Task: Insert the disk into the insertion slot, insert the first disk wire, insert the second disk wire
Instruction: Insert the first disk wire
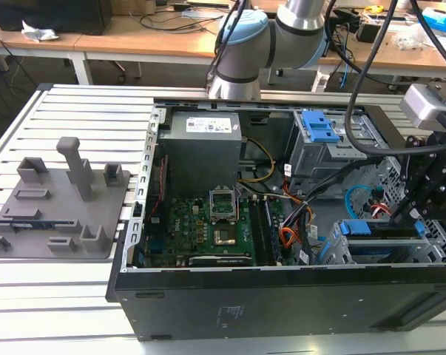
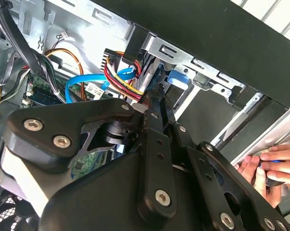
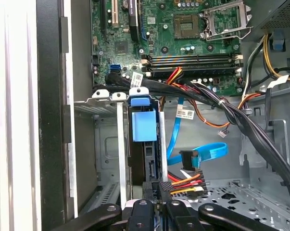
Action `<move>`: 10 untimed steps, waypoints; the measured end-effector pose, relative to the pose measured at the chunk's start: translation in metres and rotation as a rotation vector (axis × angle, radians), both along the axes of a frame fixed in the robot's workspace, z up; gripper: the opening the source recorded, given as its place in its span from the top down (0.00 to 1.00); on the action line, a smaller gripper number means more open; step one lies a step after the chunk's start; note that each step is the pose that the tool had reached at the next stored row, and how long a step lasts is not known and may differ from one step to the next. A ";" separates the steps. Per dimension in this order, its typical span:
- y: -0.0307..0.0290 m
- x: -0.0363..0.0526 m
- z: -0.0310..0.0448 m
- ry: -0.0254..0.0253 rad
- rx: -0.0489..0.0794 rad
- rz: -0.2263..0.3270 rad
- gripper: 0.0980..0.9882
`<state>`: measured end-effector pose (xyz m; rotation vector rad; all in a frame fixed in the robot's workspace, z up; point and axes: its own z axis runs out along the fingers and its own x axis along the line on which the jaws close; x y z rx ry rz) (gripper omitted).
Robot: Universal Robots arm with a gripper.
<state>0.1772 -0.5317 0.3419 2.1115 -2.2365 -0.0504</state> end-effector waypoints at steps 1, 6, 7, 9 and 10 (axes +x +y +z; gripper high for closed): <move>0.0000 0.0000 -0.0008 0.0001 0.000 0.000 0.93; -0.0001 -0.0001 -0.0034 0.0008 0.000 0.000 0.93; -0.0002 0.0000 -0.0047 0.0010 0.000 0.001 0.93; -0.0003 0.0000 -0.0017 0.0012 0.000 0.001 0.78; -0.0003 0.0000 0.0073 0.0011 0.000 0.001 0.64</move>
